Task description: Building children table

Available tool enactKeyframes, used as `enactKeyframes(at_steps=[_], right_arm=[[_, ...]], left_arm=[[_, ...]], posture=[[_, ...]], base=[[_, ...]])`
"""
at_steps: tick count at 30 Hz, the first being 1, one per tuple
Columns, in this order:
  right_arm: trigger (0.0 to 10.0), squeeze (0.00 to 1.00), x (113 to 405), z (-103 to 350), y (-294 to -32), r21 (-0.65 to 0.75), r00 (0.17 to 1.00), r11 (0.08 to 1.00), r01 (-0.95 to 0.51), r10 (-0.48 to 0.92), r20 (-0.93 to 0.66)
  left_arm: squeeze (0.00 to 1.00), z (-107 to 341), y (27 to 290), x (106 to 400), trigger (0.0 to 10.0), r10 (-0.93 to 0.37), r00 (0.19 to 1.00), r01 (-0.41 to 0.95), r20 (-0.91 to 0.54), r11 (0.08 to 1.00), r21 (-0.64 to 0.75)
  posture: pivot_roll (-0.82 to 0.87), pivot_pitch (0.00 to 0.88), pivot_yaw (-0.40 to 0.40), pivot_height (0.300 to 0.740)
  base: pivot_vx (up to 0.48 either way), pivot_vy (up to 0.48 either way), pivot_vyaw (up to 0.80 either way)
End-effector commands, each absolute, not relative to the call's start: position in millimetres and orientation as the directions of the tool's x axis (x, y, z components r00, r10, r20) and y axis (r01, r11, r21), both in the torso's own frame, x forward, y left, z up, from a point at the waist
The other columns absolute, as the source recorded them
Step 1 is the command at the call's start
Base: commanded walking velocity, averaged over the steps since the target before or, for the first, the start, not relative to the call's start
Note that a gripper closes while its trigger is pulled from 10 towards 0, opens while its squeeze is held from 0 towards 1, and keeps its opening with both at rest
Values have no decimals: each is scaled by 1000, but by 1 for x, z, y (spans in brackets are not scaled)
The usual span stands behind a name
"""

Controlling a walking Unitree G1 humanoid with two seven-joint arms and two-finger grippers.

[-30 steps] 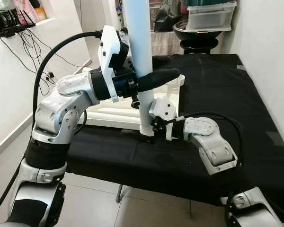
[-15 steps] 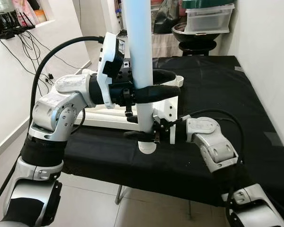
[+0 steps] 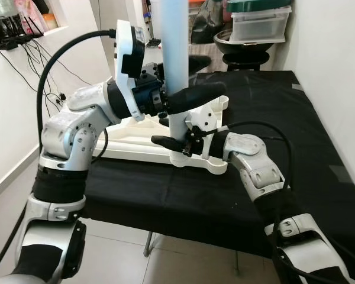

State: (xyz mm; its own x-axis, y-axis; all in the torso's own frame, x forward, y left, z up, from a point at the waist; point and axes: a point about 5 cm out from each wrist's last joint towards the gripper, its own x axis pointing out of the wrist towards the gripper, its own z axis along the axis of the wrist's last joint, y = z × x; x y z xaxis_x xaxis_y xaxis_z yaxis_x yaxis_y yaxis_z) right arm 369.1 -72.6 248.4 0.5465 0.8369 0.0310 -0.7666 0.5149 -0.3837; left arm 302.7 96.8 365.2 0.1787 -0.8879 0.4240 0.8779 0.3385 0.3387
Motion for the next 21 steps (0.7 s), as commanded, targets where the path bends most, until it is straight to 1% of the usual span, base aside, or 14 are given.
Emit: enactKeyframes(at_steps=[1, 3, 7, 8, 9, 10, 11, 12, 13, 15, 17, 19, 20, 21], right_arm=[[0, 0, 383, 240, -88, -288, 694, 668, -686, 719, 16], [0, 0, 390, 239, -101, -250, 759, 738, -627, 651, 20], [0, 0, 393, 236, -106, -245, 781, 759, -603, 624, 9], [0, 0, 395, 236, -109, -234, 803, 781, -579, 597, 5], [0, 0, 395, 236, -109, -234, 803, 781, -579, 597, 5], [0, 0, 397, 237, -112, -227, 821, 800, -555, 572, 8], [0, 0, 397, 237, -112, -227, 821, 800, -555, 572, 8], [0, 0, 400, 239, -115, -219, 841, 823, -525, 541, 19], [0, 0, 400, 239, -115, -219, 841, 823, -525, 541, 19], [0, 0, 405, 245, -119, -202, 864, 851, -484, 502, 42], [0, 0, 405, 245, -119, -202, 864, 851, -484, 502, 42], [0, 0, 407, 256, -122, -165, 862, 862, -480, 498, 92], [0, 0, 407, 268, -123, -132, 844, 857, -499, 515, 149], [0, 0, 407, 268, -123, -132, 844, 857, -499, 515, 149]], left_arm=[[1000, 366, 100, 290, 10000, -854, 190, 869, 484, 375, 321], [1000, 354, 115, 289, 10000, -806, 298, 844, 511, 472, 253], [1000, 345, 125, 289, 10000, -779, 363, 821, 511, 527, 221], [1000, 335, 135, 290, 10000, -746, 437, 785, 502, 589, 191], [1000, 335, 135, 290, 10000, -746, 437, 785, 502, 589, 191], [1000, 327, 143, 289, 10000, -702, 504, 748, 503, 646, 151], [1000, 327, 143, 289, 10000, -702, 504, 748, 503, 646, 151], [1000, 317, 150, 288, 10000, -649, 578, 701, 495, 705, 106], [1000, 317, 150, 288, 10000, -649, 578, 701, 495, 705, 106], [1000, 302, 156, 282, 10000, -575, 667, 638, 474, 769, 34], [1000, 302, 156, 282, 10000, -575, 667, 638, 474, 769, 34], [1000, 289, 153, 277, 10000, -554, 708, 618, 438, 786, -3], [671, 275, 146, 269, 10000, -560, 731, 615, 390, 789, -20], [671, 275, 146, 269, 10000, -560, 731, 615, 390, 789, -20]], posture=[[-4, 88, 78, 740], [12, 104, 69, 740], [12, 104, 69, 740], [30, 129, 62, 740], [30, 129, 62, 740], [40, 148, 60, 740], [40, 148, 60, 740], [50, 164, 60, 740], [50, 164, 60, 740], [62, 193, 58, 740], [62, 193, 58, 740], [70, 217, 59, 740], [73, 237, 62, 740], [73, 237, 62, 740]], base=[[0, 0, 0], [0, 0, 0], [0, 0, 0], [0, 0, 0], [0, 0, 0], [0, 0, 0], [0, 0, 0], [0, 0, 0], [0, 0, 0], [0, 0, 0], [0, 0, 0], [0, 0, 0], [0, 0, 0], [0, 0, 0]])
